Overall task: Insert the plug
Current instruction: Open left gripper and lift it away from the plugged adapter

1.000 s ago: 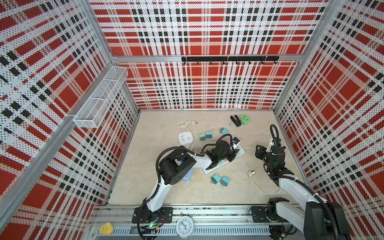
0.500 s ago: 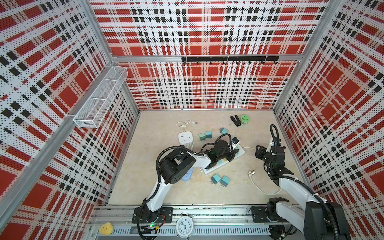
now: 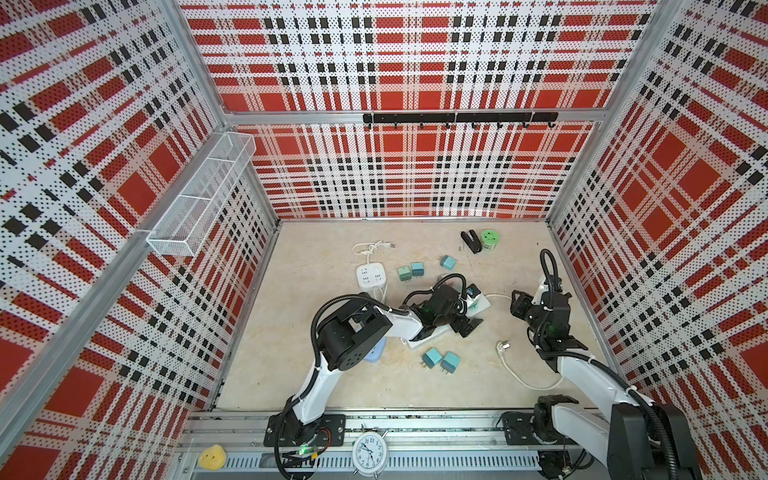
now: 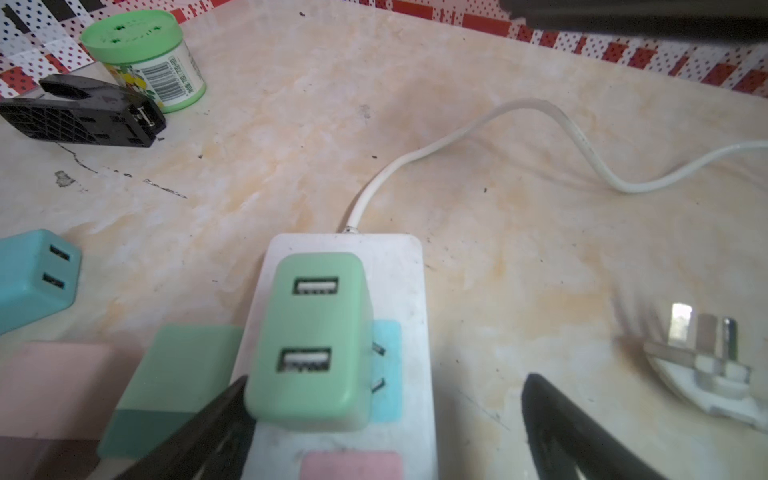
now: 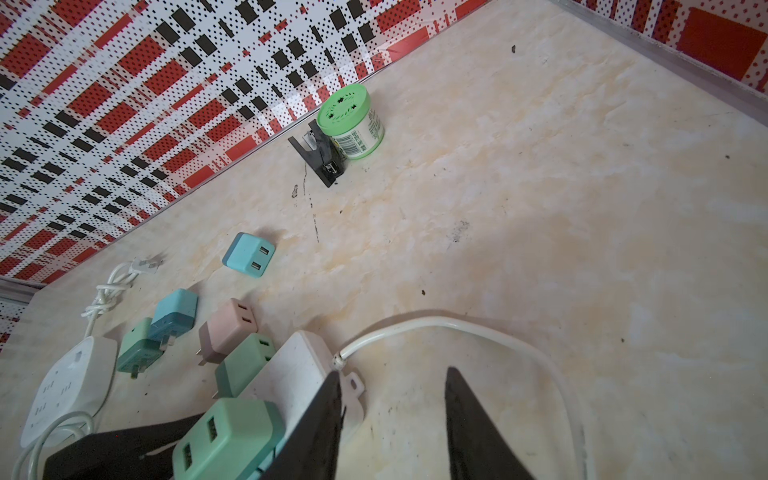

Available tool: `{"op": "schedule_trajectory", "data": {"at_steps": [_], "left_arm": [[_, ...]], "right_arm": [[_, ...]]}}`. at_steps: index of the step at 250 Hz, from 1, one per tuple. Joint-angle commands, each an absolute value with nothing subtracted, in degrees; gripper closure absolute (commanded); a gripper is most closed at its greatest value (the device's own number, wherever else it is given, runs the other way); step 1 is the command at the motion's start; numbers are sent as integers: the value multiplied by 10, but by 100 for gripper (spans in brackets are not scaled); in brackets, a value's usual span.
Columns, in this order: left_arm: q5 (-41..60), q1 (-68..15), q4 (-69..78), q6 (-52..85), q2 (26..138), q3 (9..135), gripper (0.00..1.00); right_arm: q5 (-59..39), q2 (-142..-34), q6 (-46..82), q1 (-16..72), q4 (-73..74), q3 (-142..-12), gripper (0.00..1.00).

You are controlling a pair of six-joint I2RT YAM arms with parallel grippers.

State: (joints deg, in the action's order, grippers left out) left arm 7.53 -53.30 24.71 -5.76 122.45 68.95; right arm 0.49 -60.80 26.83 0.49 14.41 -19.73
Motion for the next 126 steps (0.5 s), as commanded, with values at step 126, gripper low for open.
{"op": "schedule_trajectory", "data": {"at_steps": [126], "left_arm": [[-249, -573, 170, 47, 638, 370, 1]], "right_arm": [[13, -577, 272, 2, 154, -186, 61]]}}
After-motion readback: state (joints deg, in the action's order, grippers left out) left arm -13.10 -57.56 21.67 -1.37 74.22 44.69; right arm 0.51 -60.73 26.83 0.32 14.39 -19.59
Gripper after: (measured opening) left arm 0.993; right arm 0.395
